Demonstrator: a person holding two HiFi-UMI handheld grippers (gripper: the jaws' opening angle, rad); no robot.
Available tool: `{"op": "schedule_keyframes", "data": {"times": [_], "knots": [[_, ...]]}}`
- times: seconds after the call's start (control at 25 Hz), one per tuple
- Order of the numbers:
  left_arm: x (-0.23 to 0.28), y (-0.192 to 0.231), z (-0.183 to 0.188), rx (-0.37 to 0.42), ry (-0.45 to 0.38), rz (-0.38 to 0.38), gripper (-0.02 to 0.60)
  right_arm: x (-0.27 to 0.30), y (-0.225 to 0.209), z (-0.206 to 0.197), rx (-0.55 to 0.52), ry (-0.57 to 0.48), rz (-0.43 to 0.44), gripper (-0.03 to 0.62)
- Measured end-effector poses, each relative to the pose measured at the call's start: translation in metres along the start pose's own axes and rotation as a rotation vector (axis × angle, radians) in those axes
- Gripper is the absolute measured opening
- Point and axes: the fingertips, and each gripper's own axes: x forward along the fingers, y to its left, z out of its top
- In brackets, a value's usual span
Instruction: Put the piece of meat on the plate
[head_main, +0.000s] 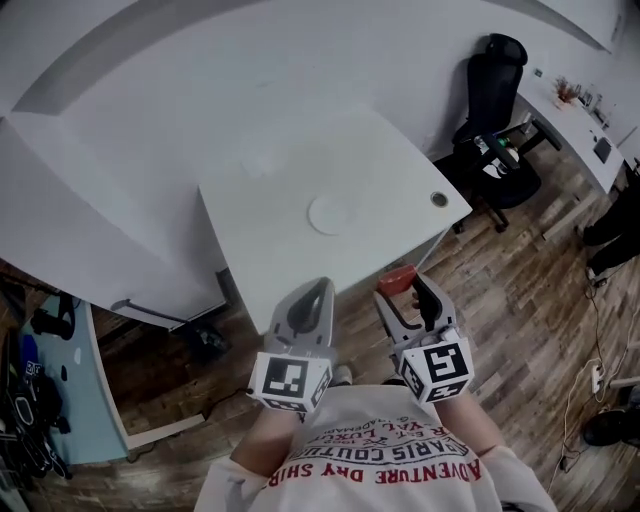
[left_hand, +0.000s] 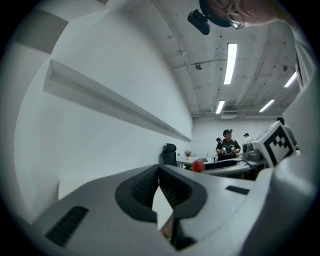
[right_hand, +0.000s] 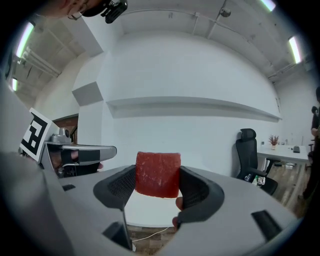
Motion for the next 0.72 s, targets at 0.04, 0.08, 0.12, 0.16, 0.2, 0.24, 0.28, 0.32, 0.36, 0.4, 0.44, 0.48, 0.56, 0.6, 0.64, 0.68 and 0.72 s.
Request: {"op": "schedule_keyframes", "data": {"times": [0.04,0.08,0.12,0.16,0.2,0.24,0.28,0.32,0.36,0.4,0.44,0.48,0.56,0.6,0.64,0.68,0.72], "knots": [[0.006,0.011,-0.001,-0.003,0.002,0.008,0.008,0.013,0.0,0.001,0.003,0.003,0.005,0.276],[0.011,0.021,-0.003,-0.01,0.007,0.017,0.008,0.024,0.001,0.002,0.006,0.01,0.011,0.276],[0.016,0.03,-0.005,-0.018,0.013,0.026,0.008,0.035,0.001,0.002,0.007,0.018,0.018,0.276],[0.02,0.038,-0.008,-0.024,0.02,0.035,0.008,0.045,0.001,0.001,0.007,0.027,0.027,0.276],[0.025,0.046,-0.012,-0.029,0.027,0.045,0.008,0.054,0.001,0.001,0.005,0.036,0.036,0.276],[0.03,0.053,-0.015,-0.034,0.034,0.055,0.008,0.064,0.0,0.0,0.002,0.045,0.045,0.276],[0.036,0.06,-0.017,-0.039,0.04,0.065,0.008,0.074,-0.002,-0.001,-0.001,0.054,0.053,0.275],[0.042,0.066,-0.02,-0.044,0.046,0.075,0.008,0.084,-0.004,-0.002,-0.003,0.062,0.062,0.276],[0.049,0.073,-0.023,-0.049,0.052,0.086,0.008,0.094,-0.007,-0.002,-0.004,0.069,0.072,0.276],[0.056,0.079,-0.025,-0.053,0.058,0.098,0.008,0.105,-0.01,-0.003,-0.005,0.075,0.082,0.275],[0.063,0.086,-0.027,-0.057,0.063,0.113,0.008,0.116,-0.014,-0.004,-0.006,0.082,0.095,0.275],[0.07,0.092,-0.029,-0.061,0.068,0.13,0.008,0.128,-0.017,-0.005,-0.008,0.09,0.11,0.276],[0.084,0.105,-0.031,-0.07,0.075,0.173,0.008,0.151,-0.024,-0.006,-0.012,0.106,0.149,0.276],[0.091,0.111,-0.032,-0.074,0.078,0.196,0.008,0.162,-0.028,-0.006,-0.014,0.115,0.172,0.276],[0.099,0.116,-0.032,-0.077,0.082,0.22,0.008,0.174,-0.031,-0.006,-0.016,0.123,0.197,0.276],[0.107,0.122,-0.033,-0.081,0.086,0.242,0.008,0.185,-0.036,-0.006,-0.016,0.131,0.222,0.276],[0.116,0.127,-0.033,-0.085,0.09,0.262,0.008,0.196,-0.04,-0.005,-0.015,0.139,0.248,0.276]]}}
